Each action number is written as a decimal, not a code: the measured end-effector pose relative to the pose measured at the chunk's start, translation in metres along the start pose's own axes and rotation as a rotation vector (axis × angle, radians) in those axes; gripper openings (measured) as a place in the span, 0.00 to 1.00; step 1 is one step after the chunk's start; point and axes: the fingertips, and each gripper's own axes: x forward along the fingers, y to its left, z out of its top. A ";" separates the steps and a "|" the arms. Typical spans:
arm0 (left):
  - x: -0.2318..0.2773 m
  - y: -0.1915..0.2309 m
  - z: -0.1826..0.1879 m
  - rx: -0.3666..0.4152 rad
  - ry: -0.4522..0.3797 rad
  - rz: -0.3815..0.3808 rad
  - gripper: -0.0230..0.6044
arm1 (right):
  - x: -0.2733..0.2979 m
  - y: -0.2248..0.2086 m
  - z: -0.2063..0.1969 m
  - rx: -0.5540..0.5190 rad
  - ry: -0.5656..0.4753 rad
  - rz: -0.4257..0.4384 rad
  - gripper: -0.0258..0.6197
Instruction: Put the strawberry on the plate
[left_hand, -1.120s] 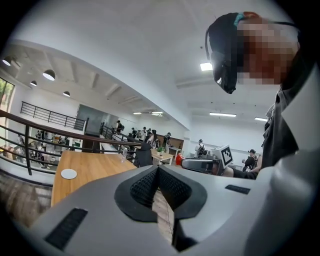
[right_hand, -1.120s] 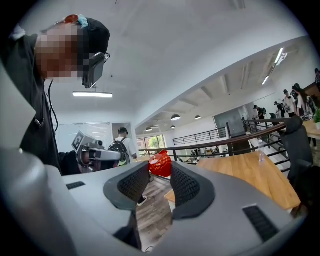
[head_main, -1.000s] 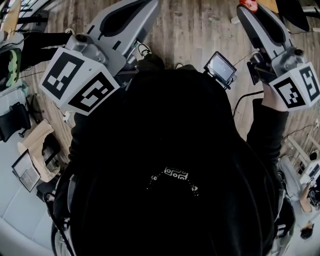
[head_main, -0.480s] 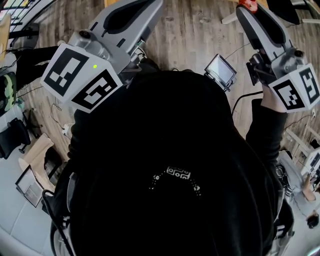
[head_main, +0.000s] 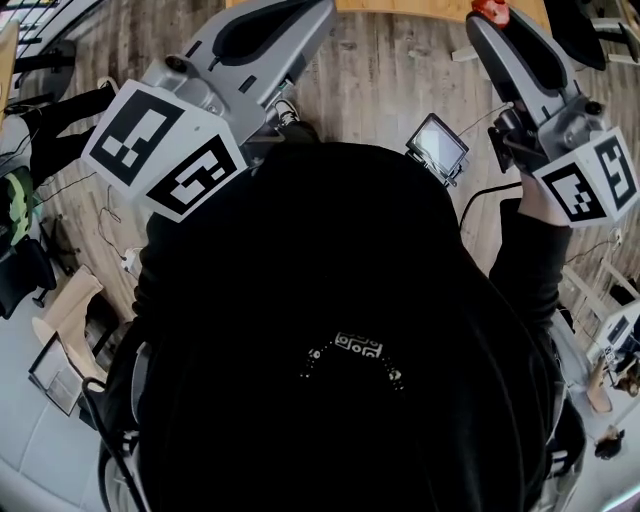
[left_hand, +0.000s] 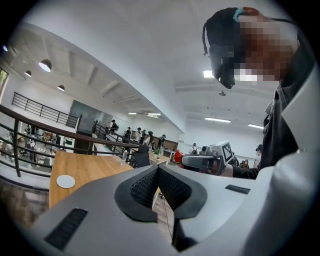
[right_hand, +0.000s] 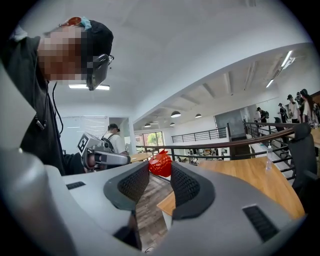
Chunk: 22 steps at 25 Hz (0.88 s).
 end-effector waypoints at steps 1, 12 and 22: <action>0.008 0.012 0.000 -0.011 0.003 0.006 0.03 | 0.009 -0.011 -0.002 0.006 0.005 0.007 0.26; 0.014 0.086 0.038 -0.036 0.029 -0.043 0.03 | 0.091 -0.015 0.042 -0.002 0.019 0.000 0.26; 0.022 0.135 0.050 -0.066 0.023 -0.091 0.03 | 0.147 -0.024 0.056 0.006 0.037 -0.021 0.26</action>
